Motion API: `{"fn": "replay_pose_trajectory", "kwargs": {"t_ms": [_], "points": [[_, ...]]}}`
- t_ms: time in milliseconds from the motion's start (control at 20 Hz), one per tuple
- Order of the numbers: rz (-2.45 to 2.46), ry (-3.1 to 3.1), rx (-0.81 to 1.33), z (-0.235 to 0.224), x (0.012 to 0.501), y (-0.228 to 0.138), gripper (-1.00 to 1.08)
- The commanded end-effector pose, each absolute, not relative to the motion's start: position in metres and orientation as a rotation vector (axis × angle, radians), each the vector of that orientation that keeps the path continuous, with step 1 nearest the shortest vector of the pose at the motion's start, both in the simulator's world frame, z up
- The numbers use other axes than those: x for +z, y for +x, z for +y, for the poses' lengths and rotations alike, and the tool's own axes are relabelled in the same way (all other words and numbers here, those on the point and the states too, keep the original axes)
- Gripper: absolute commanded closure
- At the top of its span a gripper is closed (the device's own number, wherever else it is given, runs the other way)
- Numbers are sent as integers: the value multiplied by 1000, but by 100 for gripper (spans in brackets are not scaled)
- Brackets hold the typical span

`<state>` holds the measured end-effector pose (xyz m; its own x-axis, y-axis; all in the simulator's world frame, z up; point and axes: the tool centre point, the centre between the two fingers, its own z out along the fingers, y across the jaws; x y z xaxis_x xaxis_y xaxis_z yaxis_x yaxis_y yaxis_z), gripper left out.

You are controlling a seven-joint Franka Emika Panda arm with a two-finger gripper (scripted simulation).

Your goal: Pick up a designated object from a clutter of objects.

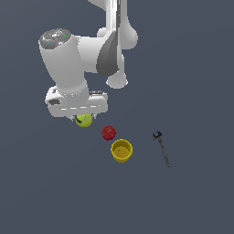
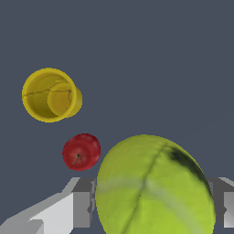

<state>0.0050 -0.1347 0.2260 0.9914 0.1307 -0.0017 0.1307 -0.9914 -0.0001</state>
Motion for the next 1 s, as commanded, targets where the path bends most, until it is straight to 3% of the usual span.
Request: {"fn": "replay_pose_trajectory", "kwargs": {"t_ms": [0,500,950], "points": [[206,3133,-1,-126,251,-4,108],[206,3133,-1,-94,339,-34,108],[206,3134,0,-78,381,-46,108]]}}
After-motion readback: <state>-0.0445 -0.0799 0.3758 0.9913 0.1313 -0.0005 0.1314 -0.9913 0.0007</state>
